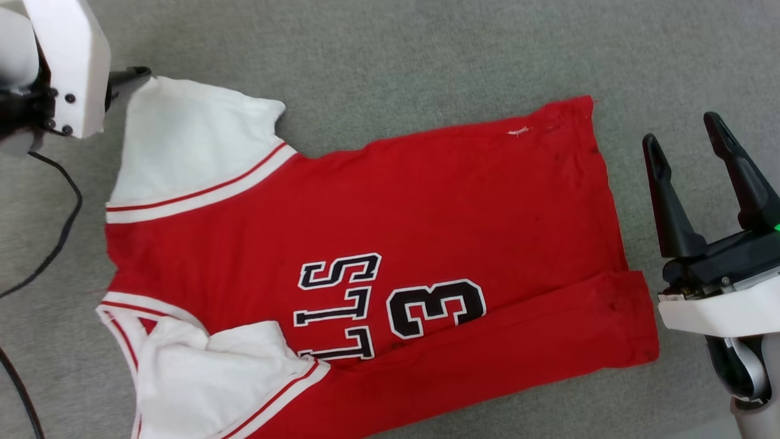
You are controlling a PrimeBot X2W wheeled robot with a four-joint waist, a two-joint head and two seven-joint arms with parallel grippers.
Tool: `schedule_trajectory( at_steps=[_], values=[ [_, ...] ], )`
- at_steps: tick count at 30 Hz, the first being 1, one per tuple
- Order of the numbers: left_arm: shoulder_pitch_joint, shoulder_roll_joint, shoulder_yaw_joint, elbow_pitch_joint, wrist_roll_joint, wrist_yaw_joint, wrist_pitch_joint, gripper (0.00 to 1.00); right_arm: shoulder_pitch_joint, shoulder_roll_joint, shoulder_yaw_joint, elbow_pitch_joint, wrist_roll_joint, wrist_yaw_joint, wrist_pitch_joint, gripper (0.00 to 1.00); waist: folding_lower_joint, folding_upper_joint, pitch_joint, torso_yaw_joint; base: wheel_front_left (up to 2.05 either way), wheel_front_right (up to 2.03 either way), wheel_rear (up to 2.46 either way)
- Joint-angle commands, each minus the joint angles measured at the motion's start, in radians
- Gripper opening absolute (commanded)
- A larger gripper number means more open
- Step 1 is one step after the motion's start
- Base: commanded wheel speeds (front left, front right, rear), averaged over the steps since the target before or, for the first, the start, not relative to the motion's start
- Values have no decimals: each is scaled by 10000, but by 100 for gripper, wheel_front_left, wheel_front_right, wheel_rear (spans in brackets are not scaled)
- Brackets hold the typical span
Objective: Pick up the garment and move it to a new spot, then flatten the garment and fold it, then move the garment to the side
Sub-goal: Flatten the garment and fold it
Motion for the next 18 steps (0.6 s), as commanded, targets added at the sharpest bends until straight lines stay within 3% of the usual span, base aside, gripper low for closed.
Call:
schedule_trajectory(
  at_steps=[1, 5, 13, 14, 15, 16, 18],
  values=[
    [-244, -42, -125, 109, 62, -65, 347, 100, -115, 66, -27, -84, -48, -7, 61, 100, -2, -1, 483, -285, 0, 0, 0],
    [-719, -169, -380, 455, 180, -6, 1131, 100, -370, 94, 90, -78, -84, -7, 74, 100, -2, -1, 908, -409, 0, 0, 0],
    [-595, -239, -999, 1000, 386, -259, 1665, 100, -684, 81, 286, 231, -99, -7, 9, 100, -2, -1, 1205, -435, 0, 0, 0],
    [-553, -261, -1022, 1018, 388, -289, 1646, 45, -726, 63, 286, 265, -78, -7, 8, 100, -2, -1, 1189, -418, 0, 0, 0],
    [-553, -261, -1022, 1018, 388, -289, 1646, 45, -726, 63, 286, 265, -78, -7, 8, 100, -2, -1, 1189, -418, 0, 0, 0],
    [-534, -269, -1066, 1027, 413, -323, 1607, 0, -761, 27, 287, 321, -52, -7, 16, 100, -2, -1, 1158, -394, 0, 0, 0],
    [-535, -329, -976, 1013, 295, -391, 1325, 0, -974, -213, 378, 447, -31, -7, 214, 100, -2, -1, 970, -314, 0, 0, 0]
  ],
)
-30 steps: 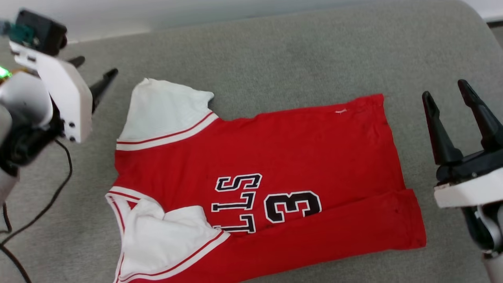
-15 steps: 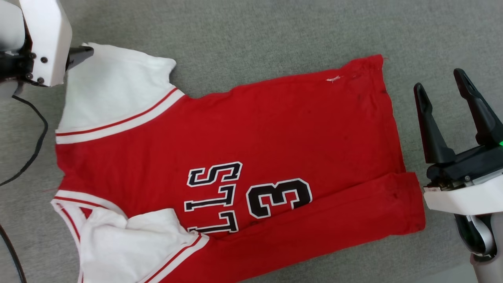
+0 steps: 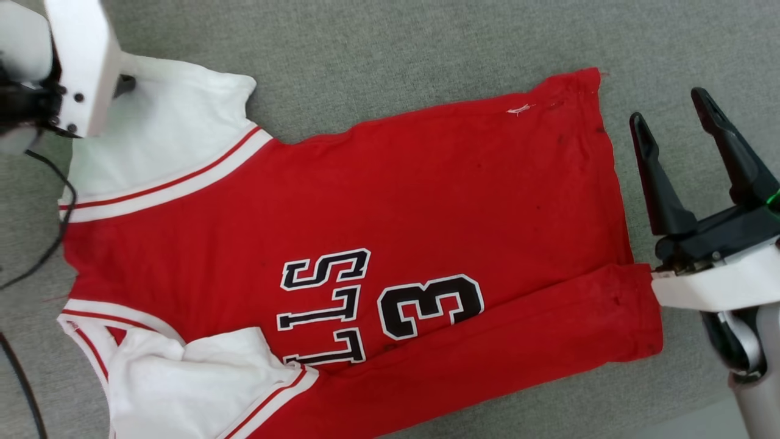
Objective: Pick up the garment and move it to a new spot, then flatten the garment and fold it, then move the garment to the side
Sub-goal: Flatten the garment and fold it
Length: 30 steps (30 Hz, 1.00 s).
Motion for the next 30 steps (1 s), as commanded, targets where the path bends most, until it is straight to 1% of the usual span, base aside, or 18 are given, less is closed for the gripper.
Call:
schedule_trajectory(
  at_steps=[1, 4, 6, 9, 11, 12, 17, 20, 23, 27, 30],
  values=[
    [220, -72, -6, 58, -48, -64, -169, 0, -266, -228, 24, 39, 22, -7, 159, 100, -1, 0, -195, 81, 0, 0, 0],
    [248, -111, -12, -58, -52, -120, -556, 0, -667, -770, 190, 74, -31, -7, 737, 100, -1, 0, -531, 197, 0, 0, 0],
    [320, -122, -109, -182, 24, -157, -777, 0, -990, -1312, 417, 60, 25, -7, 1351, 100, -1, 0, -794, 319, 0, 0, 0],
    [428, -114, -314, -506, 92, -197, -1075, 0, -1557, -2344, 1098, 89, 384, -7, 2870, 100, -1, 0, -1155, 517, 0, 0, 0],
    [529, -106, -442, -824, 112, -206, -1238, 0, -2094, -3024, 1671, -1, 932, -7, 3985, 100, -1, 0, -1332, 655, 0, 0, 0],
    [529, -106, -442, -824, 112, -206, -1238, 0, -2094, -3024, 1671, -1, 932, -7, 3985, 100, -1, 0, -1332, 655, 0, 0, 0],
    [614, -138, -756, -1526, 154, -224, -1555, 0, -3553, -4666, 3428, 130, 2760, -7, 6901, 100, -1, 0, -1530, 1052, 0, 0, 0],
    [563, -204, -924, -1884, 141, -229, -1706, 0, -4523, -5316, 4552, 363, 3853, -7, 8563, 100, -1, 0, -1471, 1288, 0, 0, 0],
    [387, -267, -1014, -2170, 144, -230, -1830, 0, -5453, -5620, 5391, 787, 4759, -7, 9942, 100, -1, 0, -1309, 1509, 0, 0, 0],
    [145, -374, -1115, -2457, 217, -232, -2009, 0, -6393, -5315, 5902, 1808, 5617, -7, 11074, 100, -1, 0, -1004, 1796, 0, 0, 0],
    [-40, -451, -1187, -2585, 229, -232, -2131, 0, -6908, -4969, 6078, 2592, 5906, -7, 11396, 100, -1, 0, -776, 1991, 0, 0, 0]
  ],
)
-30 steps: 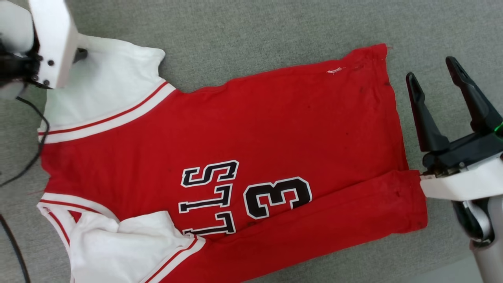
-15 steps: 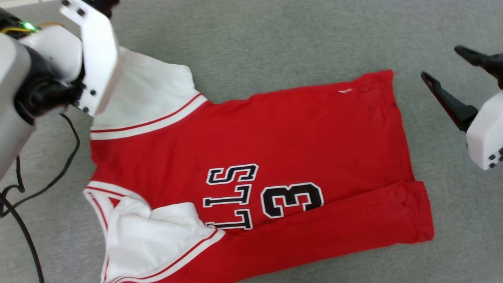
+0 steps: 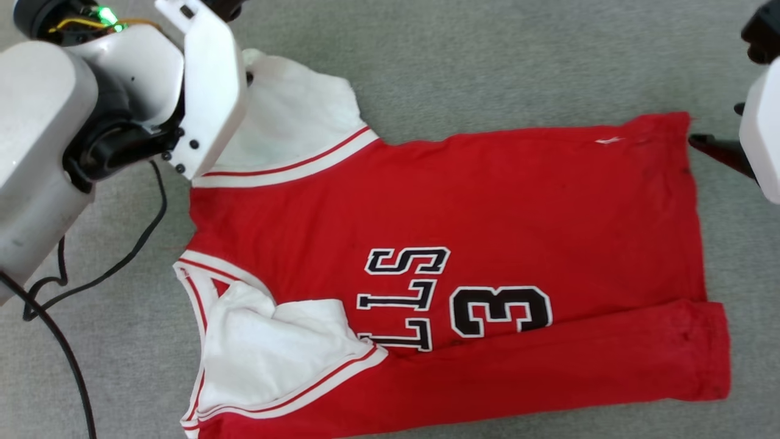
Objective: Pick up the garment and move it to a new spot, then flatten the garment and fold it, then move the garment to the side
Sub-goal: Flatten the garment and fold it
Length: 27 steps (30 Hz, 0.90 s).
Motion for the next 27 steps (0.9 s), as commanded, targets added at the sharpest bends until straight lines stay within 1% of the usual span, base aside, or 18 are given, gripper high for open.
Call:
schedule_trajectory(
  at_steps=[1, 6, 11, 12, 13, 16, 21, 25, 27],
  values=[
    [-141, -34, -41, -40, 54, -16, -50, 0, -172, 139, 45, 167, 42, -7, -2, 100, -1, 0, 197, 181, 0, 0, 0],
    [-395, -113, -169, -161, 70, -15, -224, 0, -232, 769, 346, 1347, 194, -7, -389, 100, -1, 0, 527, 417, 0, 0, 0],
    [-536, -113, -348, -125, 40, -16, -447, 0, 505, 1175, 1408, 1909, 541, 9, -627, 100, -1, 0, 679, 500, 0, 0, 0],
    [-549, -98, -384, -109, 14, -16, -487, 0, 543, 1205, 1576, 1952, 586, 9, -735, 72, -1, 0, 674, 493, 0, 0, 0],
    [-540, -81, -421, -78, -6, -16, -549, 0, 527, 1224, 1696, 1961, 611, 9, -930, 0, -1, 0, 636, 479, 0, 0, 0],
    [-404, -31, -488, 32, -61, -14, -788, 0, 266, 1110, 1774, 2066, 720, 8, -1611, 0, -1, 0, 358, 405, 0, 0, 0],
    [5, 99, -533, 100, -224, -12, -1348, 0, 64, 844, 1660, 1942, 1136, -6, -2990, 0, -1, 0, -518, 298, 0, 0, 0],
    [472, 402, -565, -262, -388, -4, -1651, 0, 399, 499, 1927, 1547, 1382, -6, -3803, 0, -1, 0, -1211, 221, 0, 0, 0],
    [852, 598, -586, -541, -515, 80, -1795, 0, 609, 299, 2060, 1343, 1478, -6, -4160, 0, -1, 0, -1521, 198, 0, 0, 0]
  ],
)
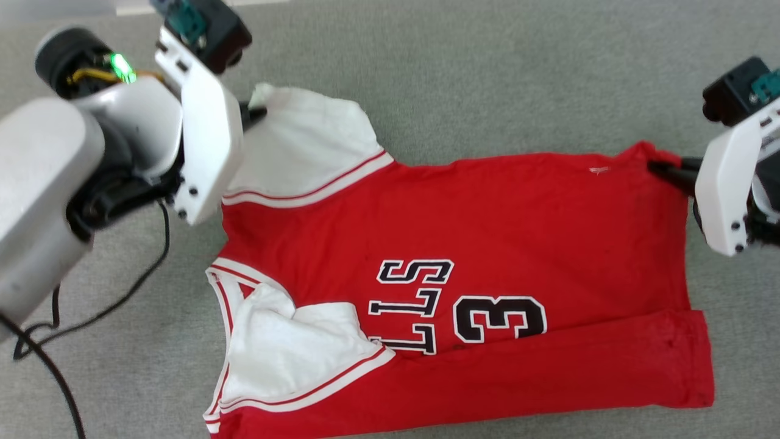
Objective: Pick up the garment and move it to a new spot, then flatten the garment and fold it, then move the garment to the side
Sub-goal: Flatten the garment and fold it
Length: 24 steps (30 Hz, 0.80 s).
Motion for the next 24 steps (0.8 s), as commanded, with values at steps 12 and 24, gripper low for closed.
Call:
schedule_trajectory(
  at_steps=[12, 24],
  values=[
    [3057, 1802, -513, -2172, -590, 1121, -1013, 0, 1905, -1049, 564, -823, 617, -4, -1295, 0, 0, 0, -1815, -182, 0, 0, 0],
    [5817, 2439, -1547, -3257, -1111, 2117, -1734, 0, 4210, -1236, 675, -1120, 958, -4, -2018, 0, 0, 0, -2081, -144, 0, 0, 0]
  ],
)
